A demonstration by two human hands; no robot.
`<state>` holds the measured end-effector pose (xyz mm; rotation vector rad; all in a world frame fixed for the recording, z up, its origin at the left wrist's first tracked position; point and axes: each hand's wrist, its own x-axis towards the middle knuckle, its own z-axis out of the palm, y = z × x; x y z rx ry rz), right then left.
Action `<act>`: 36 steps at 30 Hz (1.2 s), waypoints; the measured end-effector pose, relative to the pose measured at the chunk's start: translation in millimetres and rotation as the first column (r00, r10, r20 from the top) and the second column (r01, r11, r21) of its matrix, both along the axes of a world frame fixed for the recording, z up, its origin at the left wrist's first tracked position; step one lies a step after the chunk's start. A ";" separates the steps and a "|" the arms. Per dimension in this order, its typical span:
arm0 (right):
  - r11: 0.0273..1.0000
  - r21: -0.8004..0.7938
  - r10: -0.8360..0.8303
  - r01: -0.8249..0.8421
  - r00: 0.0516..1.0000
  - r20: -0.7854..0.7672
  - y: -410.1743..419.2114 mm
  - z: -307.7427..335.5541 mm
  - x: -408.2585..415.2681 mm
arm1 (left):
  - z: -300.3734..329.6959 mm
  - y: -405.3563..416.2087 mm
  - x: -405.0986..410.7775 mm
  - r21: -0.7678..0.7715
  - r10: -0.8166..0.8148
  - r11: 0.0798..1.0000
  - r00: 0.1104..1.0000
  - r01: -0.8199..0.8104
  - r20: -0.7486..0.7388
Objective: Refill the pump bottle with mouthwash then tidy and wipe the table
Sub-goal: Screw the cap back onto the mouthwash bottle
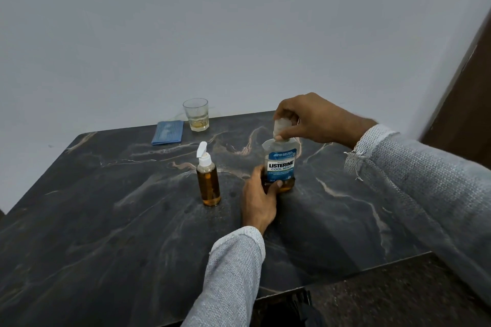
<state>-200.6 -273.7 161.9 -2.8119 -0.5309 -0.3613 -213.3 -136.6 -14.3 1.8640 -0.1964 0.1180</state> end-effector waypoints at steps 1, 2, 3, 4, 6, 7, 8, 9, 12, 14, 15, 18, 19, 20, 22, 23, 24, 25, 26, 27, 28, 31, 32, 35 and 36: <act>0.999 -0.005 -0.032 0.032 0.999 0.013 2.4 -1.4 0.2 | 0.3 0.5 -0.1 0.000 -0.001 1.000 1.000 0.001 -0.001; 0.997 -0.020 -0.068 0.068 0.997 0.028 4.3 -2.6 -0.1 | 0.6 0.9 -0.2 0.000 -0.003 1.000 1.000 0.003 -0.003; 0.994 -0.044 -0.100 0.102 0.994 0.044 5.2 -3.6 -0.6 | 1.0 1.4 -0.4 0.001 -0.007 1.000 1.000 0.007 -0.006; 0.989 -0.073 -0.122 0.127 0.991 0.061 5.3 -4.3 -1.2 | 1.3 1.8 -0.6 0.001 -0.012 1.000 1.000 0.012 -0.009; 0.984 -0.114 -0.124 0.133 0.989 0.085 3.7 -2.3 -1.8 | 2.0 2.0 -0.8 -0.002 -0.019 1.000 1.000 0.019 -0.008; 0.987 -0.119 -0.100 0.108 0.992 0.072 2.8 0.6 -1.9 | 2.5 2.0 -1.1 -0.004 -0.021 1.000 1.000 0.021 -0.006; 0.991 -0.116 -0.060 0.063 0.998 0.033 2.2 4.8 -1.8 | 2.8 2.0 -1.1 -0.009 -0.023 1.000 1.000 0.023 -0.002; 0.993 -0.119 -0.009 0.007 1.000 -0.021 1.7 9.3 -1.7 | 2.8 2.0 -1.1 -0.014 -0.026 1.000 1.000 0.026 0.001; 0.967 -0.233 0.076 -0.105 0.989 -0.129 2.5 19.4 0.4 | 2.7 2.6 -1.9 -0.033 -0.035 0.999 0.999 0.036 0.020; 0.948 -0.304 0.057 -0.100 0.987 -0.148 4.4 19.3 1.9 | 2.7 3.2 -1.8 -0.031 -0.034 0.999 0.999 0.034 0.027; 0.947 -0.310 0.043 -0.088 0.988 -0.148 5.6 17.7 2.0 | 2.8 3.1 -1.6 -0.030 -0.031 0.999 0.999 0.032 0.028; 0.958 -0.283 0.010 -0.050 0.990 -0.140 8.8 11.7 1.9 | 3.0 2.1 -1.6 -0.026 -0.018 1.000 0.999 0.019 0.033; 0.962 -0.271 0.003 -0.040 0.991 -0.134 9.2 9.4 1.8 | 3.3 1.7 -1.6 -0.021 -0.014 1.000 0.999 0.014 0.033; 0.966 -0.255 -0.002 -0.031 0.991 -0.130 9.4 6.9 1.4 | 3.6 1.5 -1.7 -0.016 -0.009 1.000 1.000 0.010 0.030; 0.974 -0.224 -0.010 -0.017 0.993 -0.119 9.9 2.2 0.9 | 3.9 1.6 -1.6 -0.003 -0.004 1.000 1.000 0.004 0.026; 0.977 -0.213 -0.015 -0.008 0.994 -0.104 10.4 -0.5 0.9 | 4.0 1.6 -1.6 0.003 -0.004 1.000 1.000 0.004 0.025; 0.978 -0.209 -0.022 0.004 0.996 -0.083 11.0 -3.2 1.0 | 4.5 1.6 -1.7 0.006 -0.003 1.000 1.000 0.003 0.025; 0.976 -0.215 -0.034 0.021 0.998 -0.057 11.9 -5.9 1.2 | 4.7 1.7 -2.0 0.008 -0.001 1.000 1.000 0.001 0.025; 0.972 -0.230 -0.050 0.042 0.998 -0.028 13.1 -8.0 1.3 | 5.0 1.8 -2.3 0.007 0.001 1.000 1.000 -0.001 0.026; 0.966 -0.251 -0.067 0.066 0.998 0.003 14.6 -9.5 1.2 | 5.6 1.8 -2.4 0.005 0.002 1.000 1.000 -0.002 0.027; 0.958 -0.272 -0.081 0.087 0.996 0.033 15.6 -10.5 1.1 | 6.2 1.8 -2.5 0.004 0.001 1.000 1.000 -0.001 0.025; 0.942 -0.329 -0.054 0.064 0.998 0.038 12.5 -7.0 1.0 | 6.9 1.5 -3.2 0.024 0.001 1.000 1.000 -0.001 0.010; 0.938 -0.344 -0.029 0.027 1.000 0.001 10.1 -3.9 0.5 | 6.9 1.5 -3.3 0.027 0.000 1.000 1.000 -0.001 0.004; 0.936 -0.346 0.031 -0.069 0.993 -0.114 4.2 0.7 -2.9 | 7.1 1.8 -3.2 0.026 -0.007 1.000 1.000 0.008 -0.011; 0.941 -0.332 0.033 -0.071 0.992 -0.121 3.8 -0.6 -3.7 | 7.0 1.5 -2.7 0.029 -0.005 1.000 1.000 0.006 -0.007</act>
